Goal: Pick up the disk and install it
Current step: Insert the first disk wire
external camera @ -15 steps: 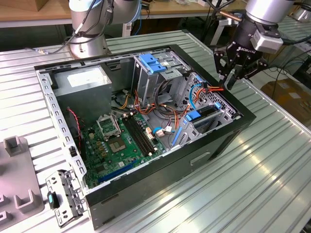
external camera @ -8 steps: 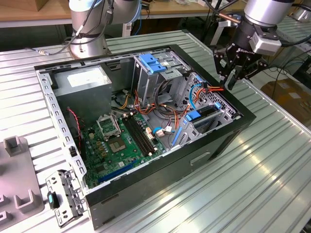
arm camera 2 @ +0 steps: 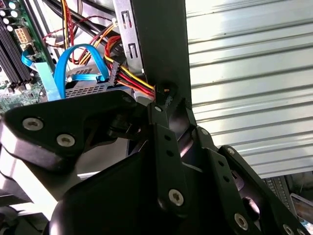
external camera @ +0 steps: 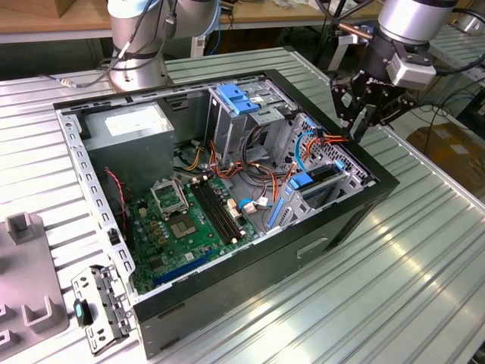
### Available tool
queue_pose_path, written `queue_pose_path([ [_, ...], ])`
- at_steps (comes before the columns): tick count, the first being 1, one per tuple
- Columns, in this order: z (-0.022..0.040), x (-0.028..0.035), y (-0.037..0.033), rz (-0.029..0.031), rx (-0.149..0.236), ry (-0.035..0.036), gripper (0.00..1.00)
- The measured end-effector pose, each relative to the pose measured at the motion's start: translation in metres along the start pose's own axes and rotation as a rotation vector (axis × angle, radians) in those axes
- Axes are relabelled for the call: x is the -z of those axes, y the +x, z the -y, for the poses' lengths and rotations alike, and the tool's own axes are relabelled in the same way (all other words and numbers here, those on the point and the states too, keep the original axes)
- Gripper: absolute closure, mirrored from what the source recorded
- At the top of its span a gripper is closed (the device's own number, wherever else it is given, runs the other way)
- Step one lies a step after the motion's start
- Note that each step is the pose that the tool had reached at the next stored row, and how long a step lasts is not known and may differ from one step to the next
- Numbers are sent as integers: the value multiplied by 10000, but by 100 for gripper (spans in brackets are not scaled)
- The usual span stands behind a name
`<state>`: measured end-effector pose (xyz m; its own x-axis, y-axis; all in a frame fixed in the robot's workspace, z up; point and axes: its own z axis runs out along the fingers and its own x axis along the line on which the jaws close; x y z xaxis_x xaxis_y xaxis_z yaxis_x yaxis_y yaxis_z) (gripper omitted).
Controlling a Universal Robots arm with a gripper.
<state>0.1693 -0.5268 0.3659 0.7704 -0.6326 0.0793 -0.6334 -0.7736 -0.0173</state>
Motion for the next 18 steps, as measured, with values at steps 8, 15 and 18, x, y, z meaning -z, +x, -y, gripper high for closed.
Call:
queue_pose_path([
  [8, 1, 114, 9, -13, 49, 8, 84],
  [15, -53, 120, -54, -21, -43, -6, 84],
  [18, -78, 120, -85, -21, -102, -9, 84],
])
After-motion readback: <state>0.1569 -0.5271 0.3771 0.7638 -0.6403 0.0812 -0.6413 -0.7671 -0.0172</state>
